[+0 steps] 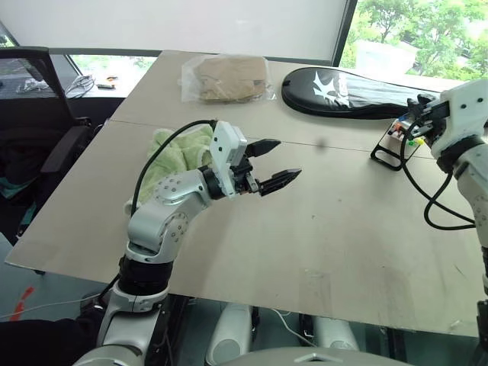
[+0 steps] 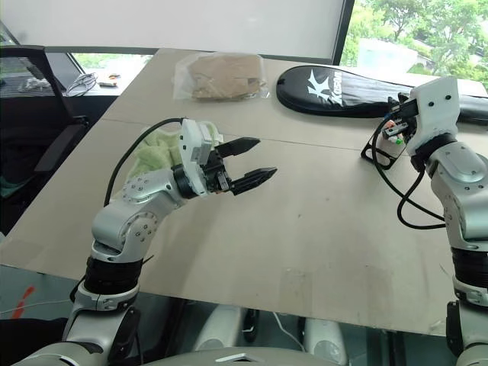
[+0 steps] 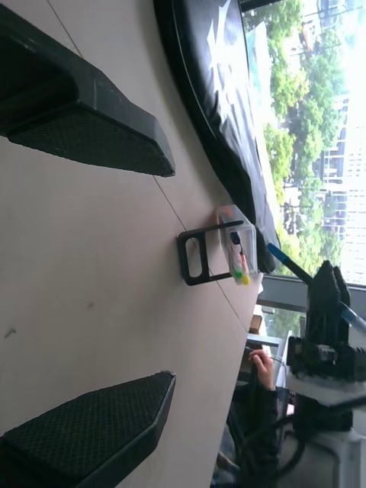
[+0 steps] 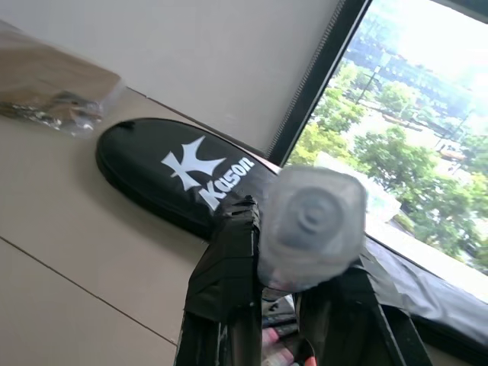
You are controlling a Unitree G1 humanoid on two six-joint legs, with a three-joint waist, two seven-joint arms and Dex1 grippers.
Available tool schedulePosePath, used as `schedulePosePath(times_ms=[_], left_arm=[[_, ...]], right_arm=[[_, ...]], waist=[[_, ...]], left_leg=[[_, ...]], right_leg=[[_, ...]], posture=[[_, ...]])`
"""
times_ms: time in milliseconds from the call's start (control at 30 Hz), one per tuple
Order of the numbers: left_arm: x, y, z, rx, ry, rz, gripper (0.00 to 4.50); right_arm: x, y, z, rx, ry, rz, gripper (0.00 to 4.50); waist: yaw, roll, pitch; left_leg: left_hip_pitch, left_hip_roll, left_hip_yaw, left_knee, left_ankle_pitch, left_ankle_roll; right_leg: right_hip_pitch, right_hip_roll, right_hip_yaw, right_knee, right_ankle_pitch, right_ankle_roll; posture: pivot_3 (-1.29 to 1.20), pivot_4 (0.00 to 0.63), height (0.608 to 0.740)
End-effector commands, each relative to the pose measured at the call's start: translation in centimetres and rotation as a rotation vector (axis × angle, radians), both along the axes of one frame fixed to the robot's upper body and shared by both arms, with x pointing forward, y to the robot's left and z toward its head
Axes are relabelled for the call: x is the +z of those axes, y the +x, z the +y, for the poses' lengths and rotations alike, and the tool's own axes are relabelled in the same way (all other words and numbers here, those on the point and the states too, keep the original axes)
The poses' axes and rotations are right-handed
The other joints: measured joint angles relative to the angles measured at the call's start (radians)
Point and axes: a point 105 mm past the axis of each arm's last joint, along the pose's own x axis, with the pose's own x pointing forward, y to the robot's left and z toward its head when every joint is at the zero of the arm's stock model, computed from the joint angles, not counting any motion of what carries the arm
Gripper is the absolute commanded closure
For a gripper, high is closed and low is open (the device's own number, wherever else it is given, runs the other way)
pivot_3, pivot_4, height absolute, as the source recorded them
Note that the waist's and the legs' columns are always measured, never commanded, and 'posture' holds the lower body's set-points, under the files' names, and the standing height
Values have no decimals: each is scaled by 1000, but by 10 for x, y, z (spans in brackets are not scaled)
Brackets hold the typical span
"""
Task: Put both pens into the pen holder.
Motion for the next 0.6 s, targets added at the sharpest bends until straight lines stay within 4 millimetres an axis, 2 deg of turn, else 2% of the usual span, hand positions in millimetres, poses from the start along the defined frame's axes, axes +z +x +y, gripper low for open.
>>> schedulePosePath(times_ms=[33,433,500,533,600], left_arm=[[17,-8,-4,-35,-17,-62,268],[16,-8,-4,-27,-8,-62,268],[16,-8,-3,-25,-5,-62,268],[16,-8,-3,-24,-4,-62,268],[16,-8,-3,-22,-1,-61,268]], right_arm=[[11,2,-2,-28,-52,-70,4400],[-27,42,-2,-105,-172,-33,4400],[-33,48,-4,-117,-181,-14,3374],[-34,50,-6,-122,-181,-11,3159],[-34,51,-9,-129,-188,-9,2248]], waist=[[0,0,0],[-2,0,0],[-2,0,0],[-2,0,0],[0,0,0]], left_leg=[[0,0,0,0,0,0],[2,0,4,0,0,0],[3,0,5,0,0,0],[3,0,5,0,0,0],[3,0,5,0,0,0]], right_leg=[[0,0,0,0,0,0],[0,1,5,1,0,0],[0,2,6,1,0,0],[0,2,6,1,0,0],[0,2,6,1,0,0]], posture=[[0,150,740],[0,150,740],[0,150,740],[0,150,740],[0,150,740]])
